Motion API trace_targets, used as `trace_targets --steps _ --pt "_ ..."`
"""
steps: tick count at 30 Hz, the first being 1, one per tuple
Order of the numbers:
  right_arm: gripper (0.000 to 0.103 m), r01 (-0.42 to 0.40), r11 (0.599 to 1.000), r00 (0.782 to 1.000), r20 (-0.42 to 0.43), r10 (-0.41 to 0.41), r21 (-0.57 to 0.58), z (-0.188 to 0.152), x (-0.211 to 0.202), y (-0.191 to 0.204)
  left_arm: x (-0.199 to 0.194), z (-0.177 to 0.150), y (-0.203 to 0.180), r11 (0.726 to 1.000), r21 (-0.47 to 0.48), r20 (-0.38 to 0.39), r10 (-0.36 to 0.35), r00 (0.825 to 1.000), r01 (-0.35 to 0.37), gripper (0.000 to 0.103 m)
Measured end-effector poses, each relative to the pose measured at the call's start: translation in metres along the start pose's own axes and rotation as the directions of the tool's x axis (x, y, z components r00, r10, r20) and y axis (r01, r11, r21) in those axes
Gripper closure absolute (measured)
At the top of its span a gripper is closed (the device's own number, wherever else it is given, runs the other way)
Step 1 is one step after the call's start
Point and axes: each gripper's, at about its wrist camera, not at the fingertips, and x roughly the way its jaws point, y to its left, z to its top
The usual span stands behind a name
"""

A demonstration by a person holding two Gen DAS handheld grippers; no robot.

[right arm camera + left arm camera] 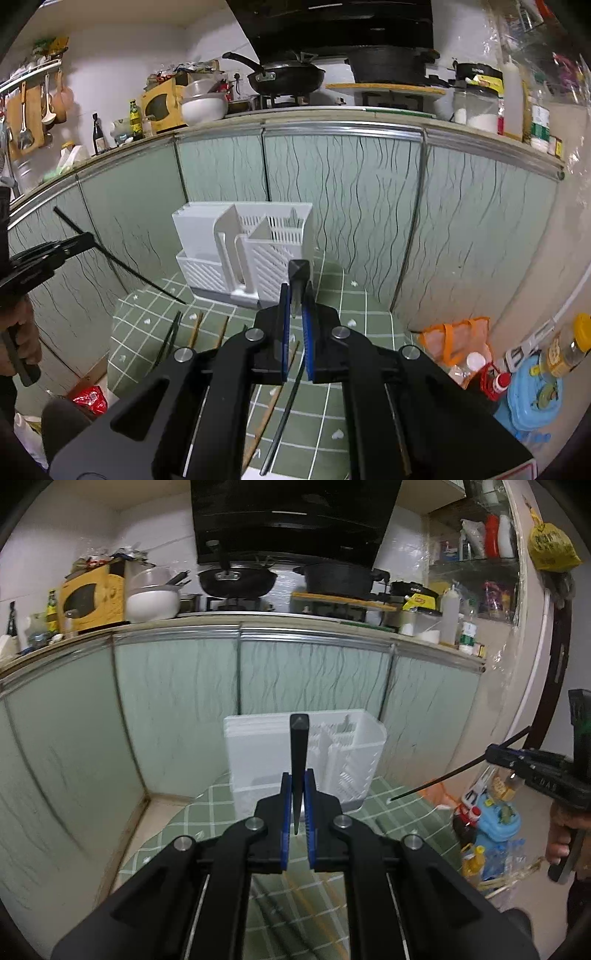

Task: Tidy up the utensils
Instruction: 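Lift the left tool's black chopstick toward the white holder while the right tool carries its own, then lower the left tool's chopstick into the holder and open it while the right tool does the same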

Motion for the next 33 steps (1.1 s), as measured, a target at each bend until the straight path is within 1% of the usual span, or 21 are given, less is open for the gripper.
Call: trace_targets --steps 2,9,12,14,17,22,25,30,32,33 --pt "0.097 -0.018 1.0 1.0 0.002 0.018 -0.001 0.012 0.0 -0.001 0.009 0.015 -0.008 1.0 -0.005 -0.005 -0.028 1.0 0.028 0.097" --pt "0.097 -0.044 0.999 0.999 0.03 0.045 -0.015 0.056 -0.002 -0.004 0.02 0.062 -0.032 0.997 0.02 0.026 -0.081 0.996 0.08 0.097" --pt "0.097 -0.045 0.999 0.998 0.039 0.046 -0.016 0.072 0.001 -0.005 0.031 0.083 -0.038 0.994 0.003 0.022 -0.107 0.994 0.107 0.097" --pt "0.097 -0.047 0.999 0.998 0.04 0.048 -0.02 0.08 0.004 -0.006 0.039 0.093 -0.041 0.994 -0.001 0.017 -0.112 0.994 0.112 0.097" --pt "0.097 -0.054 0.998 0.998 0.033 0.055 -0.025 0.09 0.016 -0.008 0.055 0.102 -0.044 0.995 -0.001 0.005 -0.101 0.995 0.101 0.097" --pt "0.097 -0.061 0.997 0.998 0.012 0.062 -0.042 0.094 0.041 -0.009 0.086 0.103 -0.046 0.996 0.01 -0.017 -0.091 0.996 0.091 0.097" --pt "0.097 -0.072 0.996 0.997 -0.018 0.071 -0.045 0.09 0.062 -0.01 0.108 0.096 -0.046 0.997 0.019 -0.046 -0.072 0.996 0.072 0.097" --pt "0.097 -0.096 0.995 0.992 -0.087 0.092 -0.033 0.079 0.097 -0.014 0.136 0.083 -0.044 0.996 0.021 -0.08 -0.085 0.993 0.086 0.097" --pt "0.097 -0.12 0.992 0.987 -0.115 0.116 -0.027 0.076 0.107 -0.013 0.14 0.078 -0.044 0.997 0.028 -0.075 -0.074 0.994 0.076 0.094" --pt "0.09 -0.103 0.994 0.987 -0.127 0.1 -0.018 0.074 0.111 -0.015 0.14 0.076 -0.044 0.997 0.036 -0.073 -0.059 0.996 0.062 0.088"
